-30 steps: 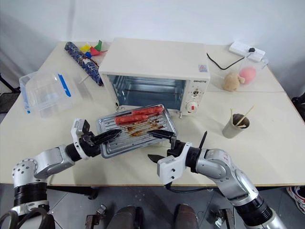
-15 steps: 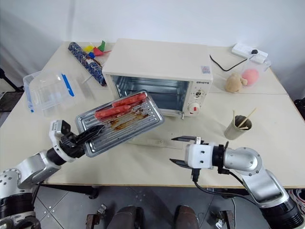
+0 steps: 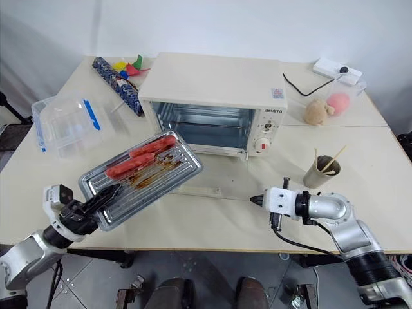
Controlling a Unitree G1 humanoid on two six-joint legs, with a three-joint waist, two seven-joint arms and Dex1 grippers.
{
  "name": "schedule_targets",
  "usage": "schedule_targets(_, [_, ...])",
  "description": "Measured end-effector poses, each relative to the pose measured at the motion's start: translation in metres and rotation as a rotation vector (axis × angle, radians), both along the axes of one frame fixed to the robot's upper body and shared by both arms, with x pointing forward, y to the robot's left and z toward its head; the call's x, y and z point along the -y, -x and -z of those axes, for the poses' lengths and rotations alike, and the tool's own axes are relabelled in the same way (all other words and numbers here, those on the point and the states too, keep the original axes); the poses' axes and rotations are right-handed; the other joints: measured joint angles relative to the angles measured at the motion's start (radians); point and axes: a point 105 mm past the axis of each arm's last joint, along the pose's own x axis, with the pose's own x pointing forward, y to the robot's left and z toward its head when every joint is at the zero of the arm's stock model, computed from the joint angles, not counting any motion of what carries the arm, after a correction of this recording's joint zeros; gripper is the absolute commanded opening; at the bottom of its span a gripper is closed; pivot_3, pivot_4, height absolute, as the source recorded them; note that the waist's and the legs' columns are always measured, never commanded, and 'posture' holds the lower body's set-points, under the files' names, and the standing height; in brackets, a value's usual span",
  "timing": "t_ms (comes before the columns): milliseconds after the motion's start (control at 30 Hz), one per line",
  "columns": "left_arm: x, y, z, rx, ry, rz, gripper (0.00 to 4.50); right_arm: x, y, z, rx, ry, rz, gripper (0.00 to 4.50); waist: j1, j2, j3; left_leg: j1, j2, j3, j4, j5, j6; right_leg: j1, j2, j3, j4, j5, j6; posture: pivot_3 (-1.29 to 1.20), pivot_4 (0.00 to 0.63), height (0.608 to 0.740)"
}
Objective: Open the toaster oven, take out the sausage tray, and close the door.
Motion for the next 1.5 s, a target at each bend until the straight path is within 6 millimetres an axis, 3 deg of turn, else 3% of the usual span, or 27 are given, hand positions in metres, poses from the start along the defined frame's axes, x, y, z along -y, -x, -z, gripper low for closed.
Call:
schedule_targets(767, [-0.072, 0.044, 0.026, -0.078, 0.088, -0.448, 0.00, -0.031, -0.009, 0.000, -0.010, -0.062, -0.116, 0.01, -0.001, 0.000, 0.000, -0.001, 0.001, 0.000, 0.000, -0.001, -0.001, 0.000, 0.001, 0.000, -0.003, -0.001, -0.001, 0.00, 0.150, 0.740])
schedule_targets(1000, [-0.085, 0.054, 0.032, -0.102, 0.110, -0.525, 0.00, -0.036, -0.013, -0.014, 0.012, -0.081, -0.131, 0.01, -0.001, 0.000, 0.000, -0.001, 0.001, 0.000, 0.000, -0.001, -0.001, 0.000, 0.001, 0.000, -0.003, -0.001, -0.001, 0.00, 0.150, 0.740])
schedule_targets(1200, [-0.086, 0.057, 0.034, -0.110, 0.114, -0.535, 0.00, -0.041, -0.023, -0.037, 0.044, -0.100, -0.140, 0.01, -0.001, 0.001, 0.001, -0.001, 0.002, 0.000, 0.000, -0.002, -0.001, 0.000, 0.001, 0.000, -0.004, -0.001, -0.001, 0.00, 0.150, 0.740])
schedule_targets(1333, [-0.084, 0.057, 0.035, -0.115, 0.114, -0.522, 0.00, -0.045, -0.037, -0.076, 0.115, -0.153, -0.132, 0.01, -0.002, 0.001, 0.001, -0.001, 0.002, 0.000, -0.001, -0.002, -0.001, -0.001, 0.002, 0.000, -0.004, -0.001, -0.001, 0.00, 0.150, 0.740])
schedule_targets(1500, [-0.078, 0.056, 0.037, -0.133, 0.101, -0.475, 0.00, -0.052, -0.048, -0.104, 0.137, -0.198, -0.118, 0.01, -0.001, 0.001, 0.001, -0.002, 0.002, 0.000, -0.001, -0.002, -0.001, -0.001, 0.002, -0.001, -0.004, -0.001, -0.001, 0.00, 0.150, 0.740])
